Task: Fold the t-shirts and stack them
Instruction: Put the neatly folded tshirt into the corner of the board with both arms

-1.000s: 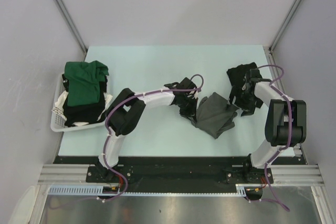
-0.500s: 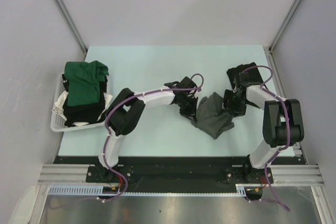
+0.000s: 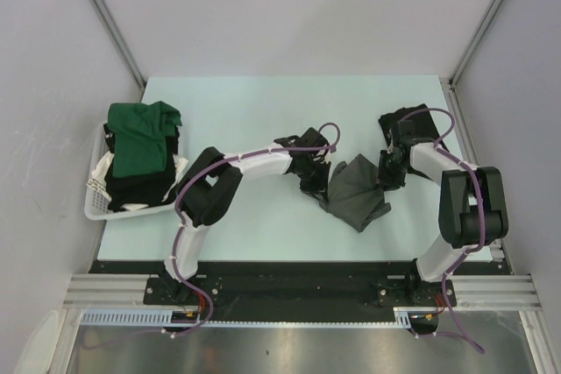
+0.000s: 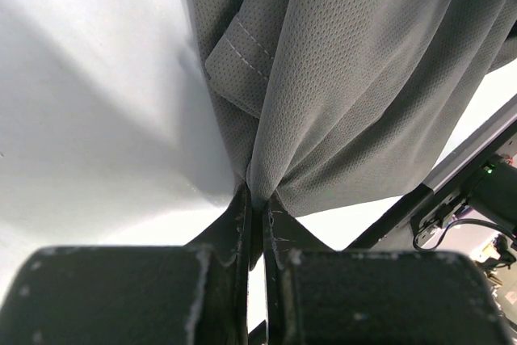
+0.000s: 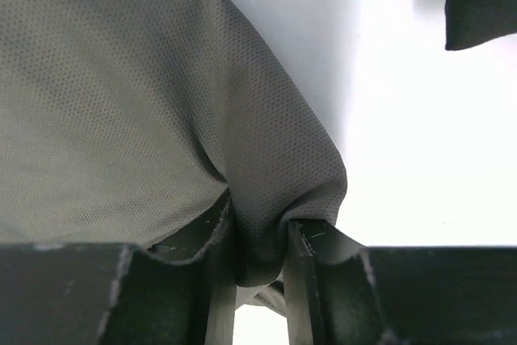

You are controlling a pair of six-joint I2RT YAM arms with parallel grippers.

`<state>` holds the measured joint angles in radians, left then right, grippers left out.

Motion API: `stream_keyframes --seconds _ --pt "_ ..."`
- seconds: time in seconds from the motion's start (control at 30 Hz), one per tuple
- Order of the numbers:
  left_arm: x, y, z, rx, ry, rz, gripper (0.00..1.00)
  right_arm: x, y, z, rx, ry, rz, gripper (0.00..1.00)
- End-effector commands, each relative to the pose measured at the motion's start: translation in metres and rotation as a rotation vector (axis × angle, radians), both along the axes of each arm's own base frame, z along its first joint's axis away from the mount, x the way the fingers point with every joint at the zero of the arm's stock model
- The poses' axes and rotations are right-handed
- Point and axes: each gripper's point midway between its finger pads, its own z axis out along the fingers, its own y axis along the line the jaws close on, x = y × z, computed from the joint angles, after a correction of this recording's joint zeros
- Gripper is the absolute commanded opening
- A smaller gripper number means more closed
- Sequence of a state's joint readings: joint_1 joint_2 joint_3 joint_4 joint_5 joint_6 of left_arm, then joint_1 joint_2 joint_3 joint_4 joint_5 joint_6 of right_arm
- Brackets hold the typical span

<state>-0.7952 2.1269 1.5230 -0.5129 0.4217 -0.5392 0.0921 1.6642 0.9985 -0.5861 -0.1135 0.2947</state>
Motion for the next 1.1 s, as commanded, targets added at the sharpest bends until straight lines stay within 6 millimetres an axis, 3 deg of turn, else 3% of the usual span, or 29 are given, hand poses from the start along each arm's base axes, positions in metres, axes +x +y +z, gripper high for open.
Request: stream_keyframes --seconds 0.0,0.27,0.3,0.37,0.4,0.47,0.5,0.57,0.6,0.63,0.7,0.73,0.77,0.87,1.07 --pt "0.015 -0.010 0.029 -0.056 -0.064 -0.007 0.00 0.002 -0.005 0.012 -0.025 -0.046 0.012 0.27" --pt "0.032 -0.023 0.055 -0.085 -0.119 -0.003 0.00 0.015 -0.012 0.042 -0.014 -0.118 0.010 0.25" --pt "0.039 -0.030 0.068 -0.107 -0.143 -0.003 0.00 0.018 -0.015 0.048 -0.014 -0.130 0.004 0.25" --pt "0.044 -0.034 0.070 -0.105 -0.146 -0.006 0.00 0.021 -0.018 0.055 -0.010 -0.144 0.001 0.25" --pt "0.051 -0.041 0.084 -0.128 -0.173 -0.005 0.00 0.024 -0.021 0.060 -0.011 -0.157 -0.005 0.24" --pt "0.056 -0.047 0.082 -0.126 -0.167 -0.004 0.00 0.026 -0.024 0.065 -0.010 -0.170 -0.007 0.24" --pt "0.064 -0.055 0.097 -0.156 -0.195 -0.004 0.00 0.027 -0.025 0.069 -0.007 -0.178 -0.010 0.24" --pt "0.068 -0.063 0.097 -0.166 -0.182 -0.004 0.00 0.031 -0.024 0.076 0.007 -0.197 0.001 0.20" --pt "0.075 -0.073 0.113 -0.201 -0.208 -0.004 0.00 0.035 -0.033 0.078 0.011 -0.206 -0.028 0.18" --pt "0.078 -0.077 0.109 -0.204 -0.201 0.001 0.00 0.038 -0.037 0.084 0.007 -0.218 -0.043 0.21" --pt "0.086 -0.090 0.129 -0.257 -0.228 -0.003 0.00 0.042 -0.039 0.088 0.015 -0.225 -0.045 0.00" --pt "0.089 -0.097 0.126 -0.272 -0.223 0.001 0.00 0.048 -0.043 0.093 -0.002 -0.242 -0.052 0.00" --pt "0.094 -0.103 0.139 -0.308 -0.239 0.001 0.00 0.050 -0.046 0.095 -0.013 -0.245 -0.055 0.00" --pt "0.102 -0.118 0.146 -0.361 -0.242 0.015 0.00 0.063 -0.057 0.109 -0.032 -0.280 -0.067 0.00" --pt "0.118 -0.131 0.158 -0.434 -0.307 0.048 0.00 0.089 -0.088 0.131 -0.087 -0.339 -0.095 0.00"
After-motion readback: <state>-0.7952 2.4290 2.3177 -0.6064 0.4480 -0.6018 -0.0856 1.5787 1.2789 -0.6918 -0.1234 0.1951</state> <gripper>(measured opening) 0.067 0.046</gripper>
